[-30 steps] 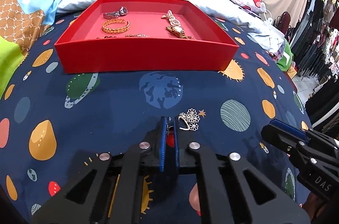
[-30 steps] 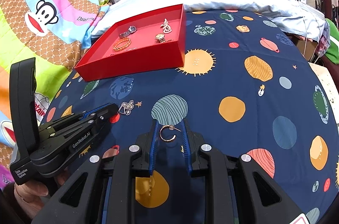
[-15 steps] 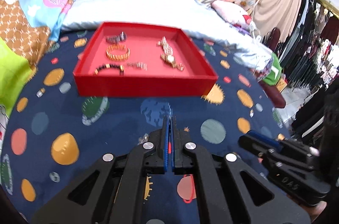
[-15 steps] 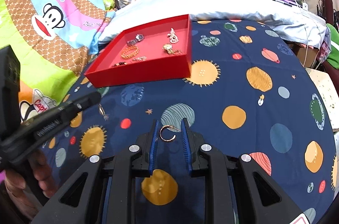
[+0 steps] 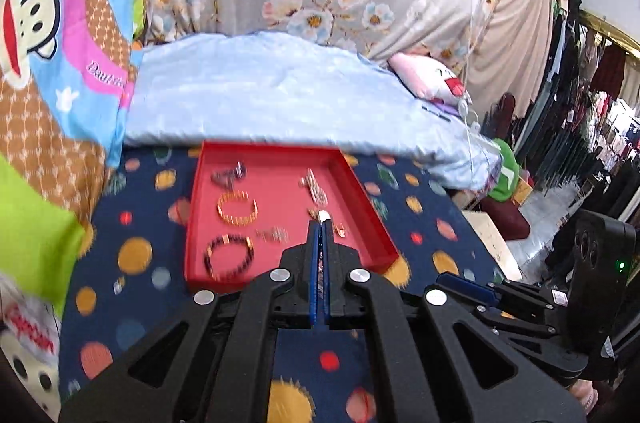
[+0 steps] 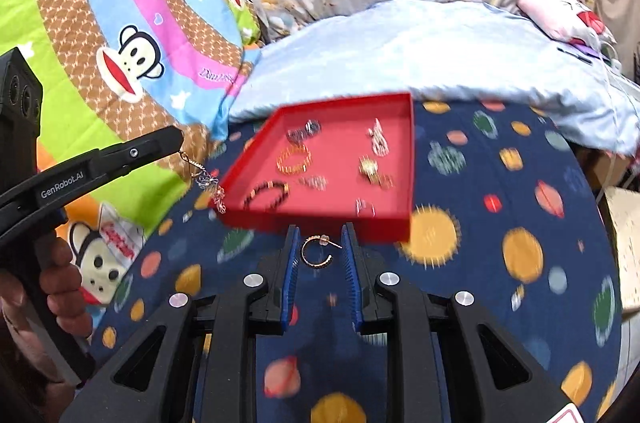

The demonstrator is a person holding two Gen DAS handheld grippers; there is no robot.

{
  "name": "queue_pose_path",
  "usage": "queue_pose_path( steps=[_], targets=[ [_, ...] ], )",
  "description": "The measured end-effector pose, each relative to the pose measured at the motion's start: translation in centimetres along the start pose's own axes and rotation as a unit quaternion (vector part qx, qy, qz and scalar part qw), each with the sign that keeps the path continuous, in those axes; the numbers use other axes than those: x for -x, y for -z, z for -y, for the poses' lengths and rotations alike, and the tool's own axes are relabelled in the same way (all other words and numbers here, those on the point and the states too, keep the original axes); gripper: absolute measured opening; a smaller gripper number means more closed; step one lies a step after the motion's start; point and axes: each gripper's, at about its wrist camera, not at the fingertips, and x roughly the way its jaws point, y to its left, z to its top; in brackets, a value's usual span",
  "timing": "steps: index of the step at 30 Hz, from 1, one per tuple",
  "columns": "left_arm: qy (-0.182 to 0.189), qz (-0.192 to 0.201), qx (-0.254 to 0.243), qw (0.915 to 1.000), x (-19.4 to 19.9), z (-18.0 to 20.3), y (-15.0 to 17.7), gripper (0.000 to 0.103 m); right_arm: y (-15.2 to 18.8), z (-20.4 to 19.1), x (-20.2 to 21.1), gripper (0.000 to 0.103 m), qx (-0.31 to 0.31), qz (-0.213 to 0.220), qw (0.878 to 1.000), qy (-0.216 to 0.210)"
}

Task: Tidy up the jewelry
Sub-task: 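Lower the pendant into the red tray with left tool while right tool drops the hoop there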

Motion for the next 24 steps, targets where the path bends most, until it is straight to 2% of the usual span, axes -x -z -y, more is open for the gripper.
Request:
queue_pose_path(
  steps=[2, 7, 13, 24],
  targets=[
    [-0.007, 0.009, -0.003, 0.9999, -1.1, -0.4, -1.6, 0.000, -1.9, 0.1, -1.3, 0.020, 0.002, 0.001, 1.000, -0.009],
    [0.004, 0.013, 0.008, 0.9999, -4.6, -1.4, -4.5, 0.000, -5.7, 0.4, -5.8, 0.020, -0.001, -0.014, 1.000, -0.025],
    [0.001, -0.007, 0.012, 0.9999, -10.0, -2.6, -6.5, 0.000, -9.0, 1.2, -11.3, 0.020, -0.005, -0.034, 0.999, -0.021],
    [-0.016, -0.047, 0.006, 0.9987, -17.7, -4.0, -7.4, 0.000, -10.1, 2.7, -18.3, 0.020, -0.004, -0.082, 0.997, -0.012]
  ],
)
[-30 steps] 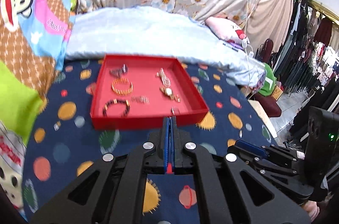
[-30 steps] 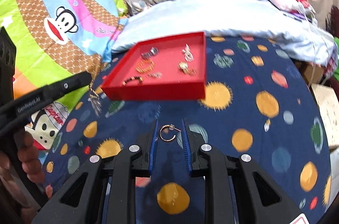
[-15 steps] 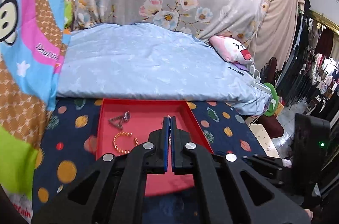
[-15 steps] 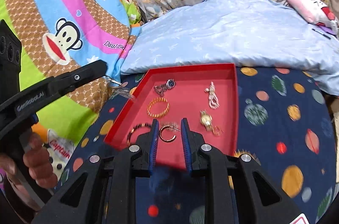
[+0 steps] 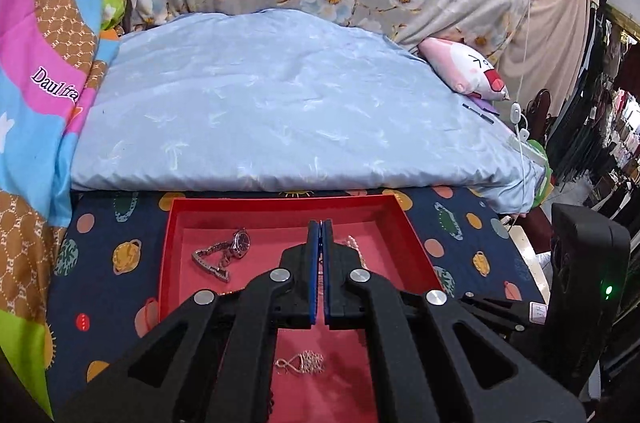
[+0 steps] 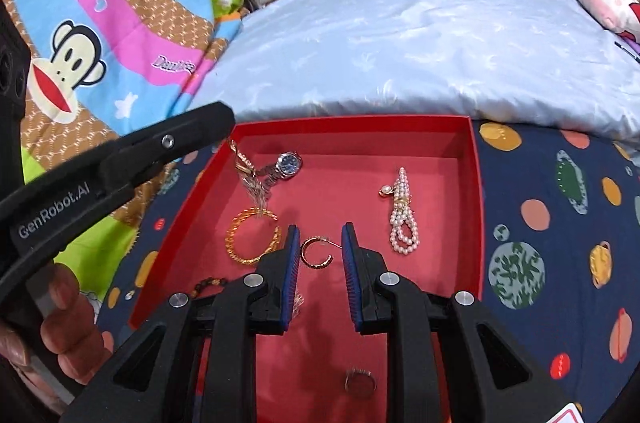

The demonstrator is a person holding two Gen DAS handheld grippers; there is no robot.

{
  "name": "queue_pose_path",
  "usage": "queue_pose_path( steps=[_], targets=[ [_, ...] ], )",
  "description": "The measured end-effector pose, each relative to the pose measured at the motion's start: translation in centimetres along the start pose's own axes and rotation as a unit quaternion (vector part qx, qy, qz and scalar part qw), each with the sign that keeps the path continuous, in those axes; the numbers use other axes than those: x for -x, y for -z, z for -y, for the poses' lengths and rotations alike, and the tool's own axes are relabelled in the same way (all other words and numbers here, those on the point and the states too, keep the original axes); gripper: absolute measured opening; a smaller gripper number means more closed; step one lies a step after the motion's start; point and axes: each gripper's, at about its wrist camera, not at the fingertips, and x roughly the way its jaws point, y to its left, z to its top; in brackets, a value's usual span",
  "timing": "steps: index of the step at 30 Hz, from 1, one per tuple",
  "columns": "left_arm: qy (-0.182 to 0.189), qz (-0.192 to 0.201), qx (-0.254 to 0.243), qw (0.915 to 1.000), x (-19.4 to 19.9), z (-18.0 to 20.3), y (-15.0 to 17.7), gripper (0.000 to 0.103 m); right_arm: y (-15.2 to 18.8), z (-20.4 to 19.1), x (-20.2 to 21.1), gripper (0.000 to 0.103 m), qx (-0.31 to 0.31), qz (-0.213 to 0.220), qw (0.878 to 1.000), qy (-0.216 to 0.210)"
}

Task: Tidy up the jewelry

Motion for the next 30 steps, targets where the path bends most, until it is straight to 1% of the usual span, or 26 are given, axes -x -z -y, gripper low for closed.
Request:
queue_pose_path(
  steps=[3, 4, 5, 6, 7, 9, 13, 14, 15, 19, 21, 22, 24, 28, 30],
  targets=[
    [0.002, -0.002, 0.004, 1.0000, -1.1, -0.2, -0.3, 0.002, -0.3, 0.1, -1.0, 0.020, 0.004, -0.006, 1.000, 0.003],
    [-0.002, -0.002, 0.006, 1.0000, -1.2, -0.3, -0.4, 0.002, -0.4, 0.2, -1.2, 0.021, 0.005, -0.006, 1.000, 0.003],
    [-0.007, 0.000, 0.008, 0.9999, -1.4, -0.4, -0.4, 0.003, -0.6, 0.2, -1.3, 0.023, 0.006, 0.000, 1.000, 0.005],
    [-0.005, -0.001, 0.011, 0.9999, -1.5, -0.5, -0.5, 0.008, -0.7, 0.3, -1.3, 0.029, 0.005, 0.002, 1.000, 0.006],
    [-0.005, -0.004, 0.015, 0.9999, -1.5, -0.7, -0.5, 0.012, -0.8, 0.4, -1.1, 0.031, 0.000, 0.007, 1.000, 0.005],
    [-0.009, -0.002, 0.021, 0.9997, -1.4, -0.9, -0.5, 0.025, -1.0, 1.0, -0.5, 0.032, -0.015, 0.018, 1.000, -0.001],
    [-0.015, 0.009, 0.023, 0.9996, 0.2, -1.1, -0.3, 0.028, -1.1, 1.5, 1.5, 0.032, -0.025, 0.039, 0.999, 0.002],
    [-0.016, 0.012, 0.022, 0.9995, 0.6, -1.1, -0.3, 0.030, -1.1, 1.6, 2.0, 0.032, -0.027, 0.041, 0.999, 0.003],
    [-0.021, 0.014, 0.020, 0.9995, 1.3, -1.0, -0.1, 0.034, -0.8, 1.6, 2.8, 0.033, -0.028, 0.046, 0.999, 0.007],
    [-0.048, 0.025, 0.001, 0.9985, 3.9, -0.2, 1.1, 0.038, 0.4, 1.1, 5.4, 0.039, -0.024, 0.061, 0.997, 0.028],
    [-0.064, 0.027, -0.003, 0.9976, 5.3, 0.1, 2.1, 0.050, 1.3, 0.8, 6.6, 0.042, -0.020, 0.066, 0.997, 0.037],
    [-0.070, 0.028, -0.005, 0.9971, 5.8, 0.3, 2.6, 0.051, 2.0, 0.6, 7.3, 0.044, -0.019, 0.068, 0.996, 0.044],
    [-0.083, 0.024, -0.010, 0.9962, 6.7, 0.6, 3.6, 0.053, 3.3, 0.0, 8.3, 0.048, -0.017, 0.070, 0.996, 0.057],
    [-0.105, 0.019, -0.011, 0.9942, 8.5, 1.0, 6.1, 0.053, 5.8, -1.1, 9.5, 0.051, -0.018, 0.066, 0.994, 0.082],
    [-0.113, 0.015, -0.009, 0.9935, 9.2, 1.2, 7.3, 0.053, 7.0, -1.6, 10.0, 0.053, -0.022, 0.065, 0.994, 0.087]
  ],
)
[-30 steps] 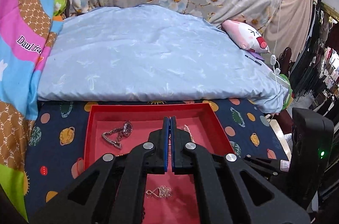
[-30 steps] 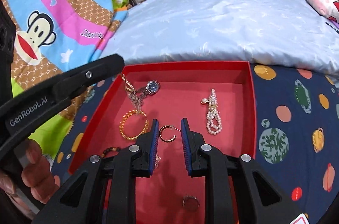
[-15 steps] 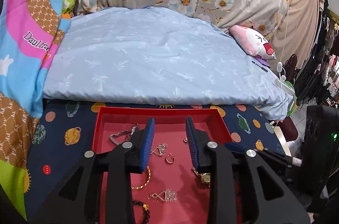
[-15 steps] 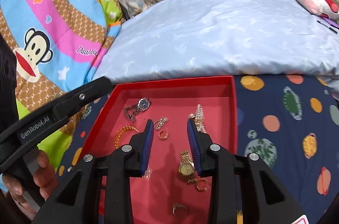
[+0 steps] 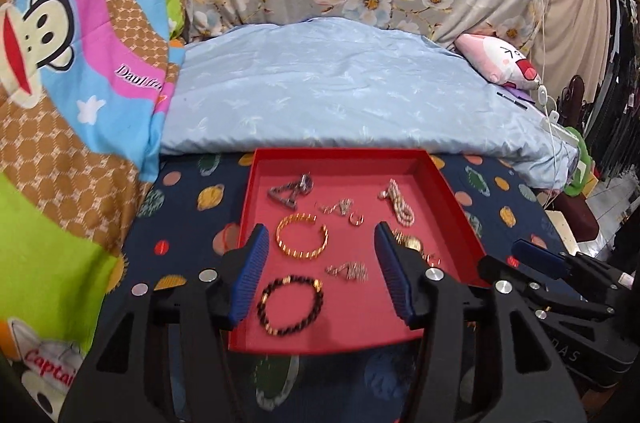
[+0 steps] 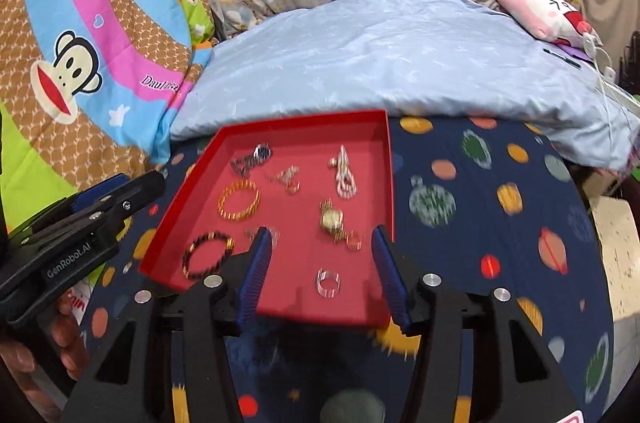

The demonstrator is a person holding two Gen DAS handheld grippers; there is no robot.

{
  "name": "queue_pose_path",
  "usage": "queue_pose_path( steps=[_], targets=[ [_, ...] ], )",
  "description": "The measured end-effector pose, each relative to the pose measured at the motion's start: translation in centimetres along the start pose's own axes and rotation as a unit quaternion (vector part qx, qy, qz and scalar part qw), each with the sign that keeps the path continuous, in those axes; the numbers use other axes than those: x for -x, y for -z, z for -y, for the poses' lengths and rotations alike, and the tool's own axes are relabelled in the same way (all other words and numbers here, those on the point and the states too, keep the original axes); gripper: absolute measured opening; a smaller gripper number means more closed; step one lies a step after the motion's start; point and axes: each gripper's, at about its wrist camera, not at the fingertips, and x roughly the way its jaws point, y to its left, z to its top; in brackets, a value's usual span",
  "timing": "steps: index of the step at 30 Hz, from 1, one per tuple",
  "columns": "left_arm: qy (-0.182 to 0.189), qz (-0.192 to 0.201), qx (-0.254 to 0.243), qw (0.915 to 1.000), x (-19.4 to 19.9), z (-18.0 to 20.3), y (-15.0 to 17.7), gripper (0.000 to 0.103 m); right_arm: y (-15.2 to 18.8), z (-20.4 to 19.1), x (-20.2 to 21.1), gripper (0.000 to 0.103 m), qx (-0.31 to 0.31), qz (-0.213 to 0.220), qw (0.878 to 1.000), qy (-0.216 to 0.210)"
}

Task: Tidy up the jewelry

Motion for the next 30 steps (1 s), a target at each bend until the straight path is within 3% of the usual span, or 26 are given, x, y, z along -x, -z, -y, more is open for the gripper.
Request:
queue_pose_path(
  steps=[10, 12, 14, 30],
  targets=[
    [-0.041, -0.013, 0.017, 0.9989, 1.6, 0.1, 4.7, 0.061, 4.2, -1.5, 2.7, 0.069, 0.011, 0.021, 0.998, 0.063],
    [-0.050, -0.013, 0.015, 0.9985, 1.8, 0.2, 5.4, 0.072, 4.7, -1.7, 3.0, 0.073, 0.012, 0.025, 0.997, 0.068],
    [-0.057, -0.010, 0.013, 0.9983, 1.9, 0.4, 6.0, 0.076, 5.2, -2.0, 3.0, 0.075, 0.015, 0.026, 0.997, 0.072],
    [-0.118, -0.006, 0.018, 0.9928, 2.0, 0.0, 7.9, 0.082, 7.0, -3.3, 3.4, 0.078, 0.020, 0.039, 0.992, 0.116]
  ],
)
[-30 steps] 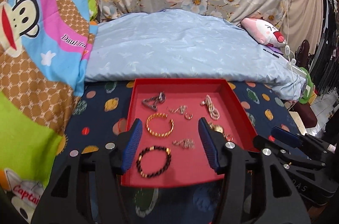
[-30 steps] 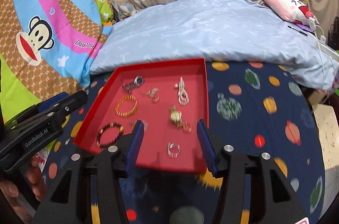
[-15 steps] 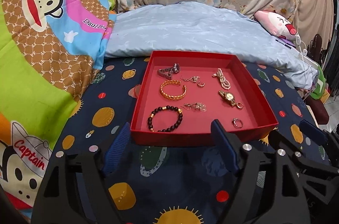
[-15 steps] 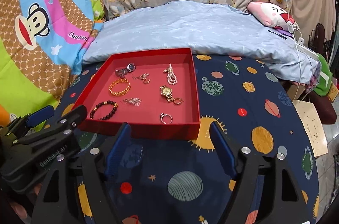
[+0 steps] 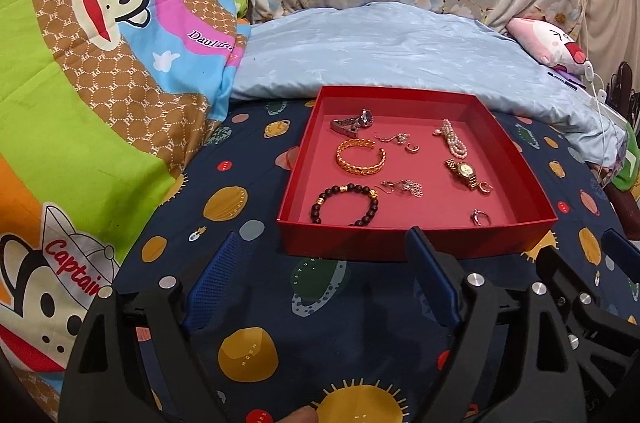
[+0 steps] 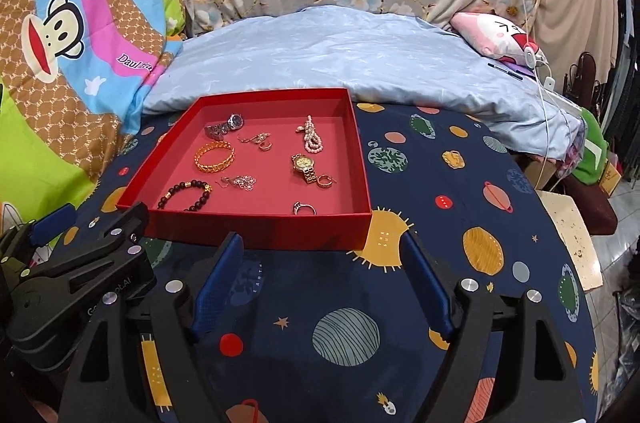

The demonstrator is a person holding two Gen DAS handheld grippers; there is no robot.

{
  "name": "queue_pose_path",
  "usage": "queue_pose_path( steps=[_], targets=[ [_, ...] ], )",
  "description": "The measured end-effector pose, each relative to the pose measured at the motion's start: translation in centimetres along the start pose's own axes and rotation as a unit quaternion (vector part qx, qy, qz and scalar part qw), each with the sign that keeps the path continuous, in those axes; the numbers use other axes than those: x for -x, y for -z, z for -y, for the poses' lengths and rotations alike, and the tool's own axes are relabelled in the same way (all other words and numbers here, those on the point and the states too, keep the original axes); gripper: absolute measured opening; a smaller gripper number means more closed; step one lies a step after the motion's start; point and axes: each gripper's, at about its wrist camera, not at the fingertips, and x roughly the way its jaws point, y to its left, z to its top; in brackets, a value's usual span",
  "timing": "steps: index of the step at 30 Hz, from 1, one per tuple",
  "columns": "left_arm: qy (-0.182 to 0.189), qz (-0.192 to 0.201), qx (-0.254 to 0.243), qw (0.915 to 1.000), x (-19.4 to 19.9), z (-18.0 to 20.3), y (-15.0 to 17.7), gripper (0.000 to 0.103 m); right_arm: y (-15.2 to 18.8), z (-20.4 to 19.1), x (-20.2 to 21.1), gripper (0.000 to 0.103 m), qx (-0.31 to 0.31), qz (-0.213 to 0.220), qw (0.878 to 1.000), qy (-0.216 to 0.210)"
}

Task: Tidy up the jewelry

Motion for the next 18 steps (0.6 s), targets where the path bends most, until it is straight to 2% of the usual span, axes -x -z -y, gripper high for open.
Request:
queue_pose_path(
  steps=[7, 18],
  targets=[
    [-0.025, 0.013, -0.011, 0.9996, -0.2, 0.3, 0.4, 0.082, 0.6, 0.0, -0.5, 0.078, -0.010, -0.001, 1.000, 0.004],
    [-0.029, 0.012, -0.004, 0.9995, -1.3, 0.4, 0.8, 0.082, 0.9, -0.1, -1.5, 0.079, -0.010, 0.003, 1.000, 0.010]
  ],
)
